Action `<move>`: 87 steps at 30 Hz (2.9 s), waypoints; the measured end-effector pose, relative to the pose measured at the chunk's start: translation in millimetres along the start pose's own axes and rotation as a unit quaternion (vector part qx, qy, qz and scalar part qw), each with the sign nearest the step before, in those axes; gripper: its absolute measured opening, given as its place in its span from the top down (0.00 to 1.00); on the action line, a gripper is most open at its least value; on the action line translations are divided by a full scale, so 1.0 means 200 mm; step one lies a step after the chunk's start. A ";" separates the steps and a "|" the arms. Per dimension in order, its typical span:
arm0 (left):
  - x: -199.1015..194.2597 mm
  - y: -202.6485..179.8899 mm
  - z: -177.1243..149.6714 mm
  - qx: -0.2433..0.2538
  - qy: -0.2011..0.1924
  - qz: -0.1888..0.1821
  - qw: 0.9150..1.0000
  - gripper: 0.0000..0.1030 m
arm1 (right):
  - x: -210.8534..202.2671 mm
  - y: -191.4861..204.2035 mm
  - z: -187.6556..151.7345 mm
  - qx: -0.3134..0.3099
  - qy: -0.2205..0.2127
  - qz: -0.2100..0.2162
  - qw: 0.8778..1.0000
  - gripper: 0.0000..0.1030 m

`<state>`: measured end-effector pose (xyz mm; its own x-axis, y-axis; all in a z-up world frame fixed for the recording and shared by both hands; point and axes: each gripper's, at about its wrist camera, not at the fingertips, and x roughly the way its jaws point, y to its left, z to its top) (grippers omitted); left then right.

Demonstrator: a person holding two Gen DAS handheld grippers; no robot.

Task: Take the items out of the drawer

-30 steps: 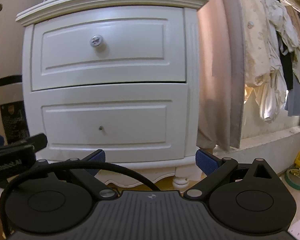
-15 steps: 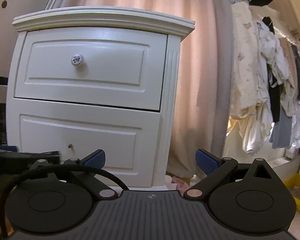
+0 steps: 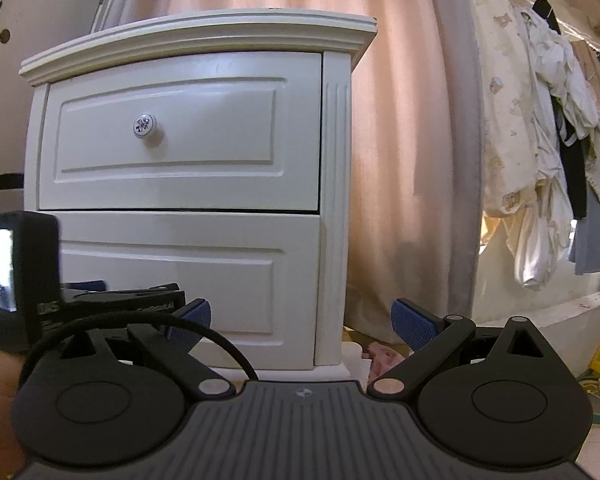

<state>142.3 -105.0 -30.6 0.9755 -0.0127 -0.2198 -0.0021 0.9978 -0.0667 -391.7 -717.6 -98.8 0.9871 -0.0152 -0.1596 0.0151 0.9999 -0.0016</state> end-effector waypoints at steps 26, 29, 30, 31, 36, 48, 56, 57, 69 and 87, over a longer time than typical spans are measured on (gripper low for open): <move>-0.11 -0.05 -0.06 0.023 -0.003 0.033 0.999 0.51 | -0.07 -0.03 0.00 0.014 -0.016 0.024 0.999 0.00; -0.09 -0.08 -0.07 0.024 -0.002 0.040 0.999 0.52 | -0.09 -0.02 0.01 0.015 -0.018 0.022 0.999 0.00; -0.08 -0.10 -0.07 0.023 0.001 0.039 0.999 0.54 | -0.10 -0.03 0.01 0.014 -0.018 0.021 1.000 0.00; -0.05 -0.11 -0.08 0.020 0.004 0.038 0.999 0.57 | -0.10 -0.03 0.01 0.014 -0.019 0.019 1.000 0.00; -0.02 -0.15 -0.12 0.015 0.011 0.037 0.999 0.73 | -0.10 -0.04 0.02 0.014 -0.021 0.014 1.000 0.00; -0.14 -0.24 -0.22 0.044 -0.005 0.034 0.998 0.88 | -0.08 -0.05 0.00 0.018 -0.018 0.012 1.000 0.00; -0.22 -0.29 -0.30 0.062 -0.012 0.040 0.997 0.89 | -0.08 -0.06 0.00 0.021 -0.019 0.013 1.000 0.00; -0.24 -0.29 -0.30 0.065 -0.016 0.043 0.997 0.89 | -0.07 -0.06 0.00 0.021 -0.019 0.012 1.000 0.00; -0.36 -0.41 -0.32 0.027 0.001 0.038 0.999 0.95 | -0.07 -0.08 0.00 0.026 -0.018 0.013 0.999 0.00; -0.70 -0.62 -0.68 0.028 -0.005 0.034 0.999 0.98 | -0.06 -0.11 -0.03 0.040 -0.010 0.018 0.999 0.00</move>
<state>-24.2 -236.4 -124.0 0.9755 0.0563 -0.2125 -0.0568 0.9984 0.0034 -405.2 -739.4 -102.7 0.9901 0.0205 -0.1387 -0.0091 0.9966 0.0820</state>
